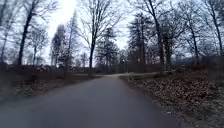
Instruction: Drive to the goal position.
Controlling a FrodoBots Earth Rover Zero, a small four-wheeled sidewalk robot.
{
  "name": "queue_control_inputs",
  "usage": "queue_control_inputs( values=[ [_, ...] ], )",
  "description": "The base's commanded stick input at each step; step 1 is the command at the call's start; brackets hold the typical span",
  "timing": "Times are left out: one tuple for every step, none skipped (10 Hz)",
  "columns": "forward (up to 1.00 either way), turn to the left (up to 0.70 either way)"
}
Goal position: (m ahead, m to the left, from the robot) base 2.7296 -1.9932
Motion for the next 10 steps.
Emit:
queue_control_inputs(
  values=[
    [1.0, 0.0],
    [1.0, 0.0],
    [1.0, 0.0],
    [1.0, 0.0],
    [1.0, 0.0],
    [1.0, 0.0],
    [1.0, 0.0],
    [1.0, 0.0],
    [1.0, 0.0],
    [1.0, 0.0]
  ],
)
